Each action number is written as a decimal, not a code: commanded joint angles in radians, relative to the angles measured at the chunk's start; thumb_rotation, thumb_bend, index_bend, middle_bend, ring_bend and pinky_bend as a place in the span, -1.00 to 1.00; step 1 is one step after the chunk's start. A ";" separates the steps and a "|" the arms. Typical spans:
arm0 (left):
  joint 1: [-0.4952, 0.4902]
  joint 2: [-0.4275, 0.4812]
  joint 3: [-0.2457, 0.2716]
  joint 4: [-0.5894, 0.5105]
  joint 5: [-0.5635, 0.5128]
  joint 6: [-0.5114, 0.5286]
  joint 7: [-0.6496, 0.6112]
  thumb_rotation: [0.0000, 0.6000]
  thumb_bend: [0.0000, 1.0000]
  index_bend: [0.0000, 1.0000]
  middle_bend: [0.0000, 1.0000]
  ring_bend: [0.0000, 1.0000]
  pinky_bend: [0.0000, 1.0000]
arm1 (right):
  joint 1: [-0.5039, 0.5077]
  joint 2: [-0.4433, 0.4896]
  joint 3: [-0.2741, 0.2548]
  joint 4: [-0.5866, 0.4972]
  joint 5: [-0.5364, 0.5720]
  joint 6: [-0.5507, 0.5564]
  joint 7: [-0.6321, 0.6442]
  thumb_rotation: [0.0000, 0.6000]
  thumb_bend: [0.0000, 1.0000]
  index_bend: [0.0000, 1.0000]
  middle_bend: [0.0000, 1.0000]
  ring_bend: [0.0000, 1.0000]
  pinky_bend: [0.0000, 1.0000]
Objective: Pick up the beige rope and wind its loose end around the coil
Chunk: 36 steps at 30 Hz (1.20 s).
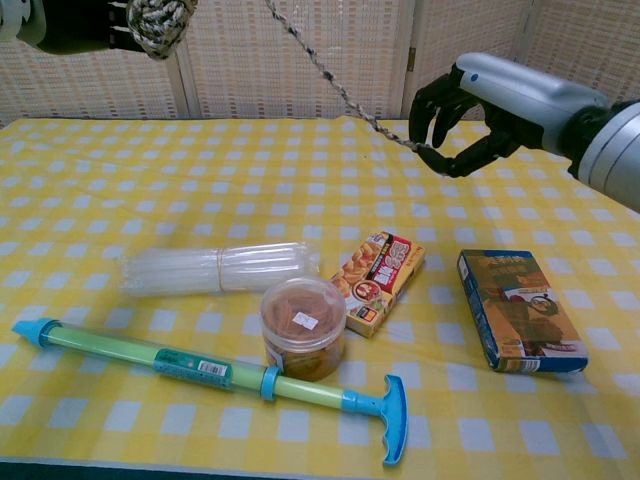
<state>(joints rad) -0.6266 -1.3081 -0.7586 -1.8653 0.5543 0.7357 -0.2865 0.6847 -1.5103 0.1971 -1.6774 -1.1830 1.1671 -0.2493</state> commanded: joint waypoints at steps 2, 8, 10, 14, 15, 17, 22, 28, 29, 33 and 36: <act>0.033 0.025 0.033 -0.056 0.134 -0.075 -0.065 1.00 -0.42 0.27 0.29 0.18 0.35 | 0.037 -0.022 0.069 0.013 0.079 -0.063 0.038 1.00 0.16 0.33 -0.05 -0.16 -0.45; 0.030 0.025 0.099 -0.068 0.311 -0.103 -0.065 1.00 -0.42 0.27 0.29 0.16 0.35 | 0.089 -0.054 0.143 0.010 0.159 -0.104 0.043 1.00 0.17 0.34 -0.05 -0.15 -0.44; 0.024 0.020 0.120 -0.066 0.354 -0.102 -0.062 1.00 -0.42 0.27 0.29 0.16 0.34 | 0.104 -0.063 0.163 0.005 0.182 -0.111 0.039 1.00 0.17 0.34 -0.04 -0.15 -0.44; 0.008 0.014 0.171 -0.058 0.445 -0.108 -0.058 1.00 -0.42 0.27 0.29 0.16 0.34 | 0.141 -0.078 0.207 -0.002 0.234 -0.108 0.007 1.00 0.18 0.34 -0.04 -0.13 -0.44; 0.005 0.013 0.181 -0.057 0.463 -0.109 -0.058 1.00 -0.42 0.27 0.29 0.16 0.33 | 0.148 -0.079 0.215 -0.005 0.243 -0.106 -0.001 1.00 0.18 0.34 -0.04 -0.13 -0.45; -0.002 0.011 0.206 -0.055 0.504 -0.103 -0.052 1.00 -0.42 0.27 0.29 0.17 0.33 | 0.164 -0.084 0.233 -0.014 0.259 -0.098 -0.016 1.00 0.19 0.34 -0.04 -0.12 -0.45; -0.025 0.002 0.268 -0.044 0.576 -0.070 0.000 1.00 -0.42 0.27 0.29 0.17 0.33 | 0.187 -0.082 0.250 -0.047 0.285 -0.078 -0.053 1.00 0.20 0.34 -0.03 -0.12 -0.41; -0.075 -0.032 0.351 -0.004 0.580 0.025 0.197 1.00 -0.42 0.27 0.29 0.17 0.33 | 0.188 -0.061 0.251 -0.107 0.299 -0.050 -0.075 1.00 0.20 0.34 -0.02 -0.12 -0.32; -0.085 -0.036 0.363 -0.001 0.572 0.038 0.237 1.00 -0.42 0.27 0.29 0.16 0.33 | 0.188 -0.059 0.251 -0.113 0.301 -0.046 -0.077 1.00 0.20 0.34 -0.02 -0.12 -0.31; -0.124 -0.072 0.402 0.010 0.507 0.113 0.407 1.00 -0.42 0.26 0.29 0.15 0.32 | 0.188 -0.048 0.249 -0.151 0.303 -0.037 -0.079 1.00 0.20 0.34 -0.01 -0.11 -0.26; -0.157 -0.107 0.422 0.023 0.440 0.176 0.533 1.00 -0.42 0.26 0.29 0.16 0.33 | 0.183 -0.038 0.241 -0.188 0.299 -0.028 -0.077 1.00 0.20 0.34 -0.01 -0.10 -0.22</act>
<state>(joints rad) -0.7384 -1.3718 -0.3759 -1.8627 1.0646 0.8346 0.1237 0.8705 -1.5543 0.4424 -1.8511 -0.8825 1.1334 -0.3268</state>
